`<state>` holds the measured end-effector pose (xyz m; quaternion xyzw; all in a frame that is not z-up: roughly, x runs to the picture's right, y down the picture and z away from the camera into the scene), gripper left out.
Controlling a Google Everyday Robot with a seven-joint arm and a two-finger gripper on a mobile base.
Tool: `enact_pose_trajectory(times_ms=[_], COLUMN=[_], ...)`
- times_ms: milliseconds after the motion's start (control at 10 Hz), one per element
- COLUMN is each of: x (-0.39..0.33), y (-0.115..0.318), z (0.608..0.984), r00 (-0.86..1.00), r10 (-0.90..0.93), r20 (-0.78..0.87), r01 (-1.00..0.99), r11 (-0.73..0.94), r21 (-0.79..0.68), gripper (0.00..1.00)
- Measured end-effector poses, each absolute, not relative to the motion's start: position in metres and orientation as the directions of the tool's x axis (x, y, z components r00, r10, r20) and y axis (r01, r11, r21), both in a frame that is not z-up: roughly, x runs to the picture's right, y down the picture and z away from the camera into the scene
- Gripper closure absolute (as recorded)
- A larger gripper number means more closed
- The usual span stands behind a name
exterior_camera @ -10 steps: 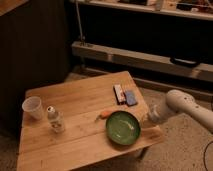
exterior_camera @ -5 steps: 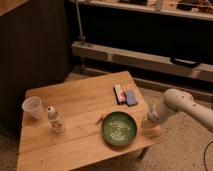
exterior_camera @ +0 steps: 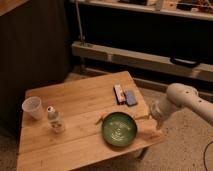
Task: Pick up the ceramic bowl
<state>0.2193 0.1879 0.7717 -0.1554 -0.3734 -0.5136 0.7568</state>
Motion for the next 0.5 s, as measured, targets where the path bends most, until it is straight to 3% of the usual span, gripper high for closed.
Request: enact_pose_trajectory(times_ms=[100,500], x=[0.215,0.194], y=[0.198,0.216], z=[0.780,0.800], r00=[0.177,0.120], r10=[-0.650,-0.631], r20=[0.739,0.767], r01=[0.892,0.894], r11=[0.423,0.404], r21=[0.158,0.192], gripper=[0.40,0.42])
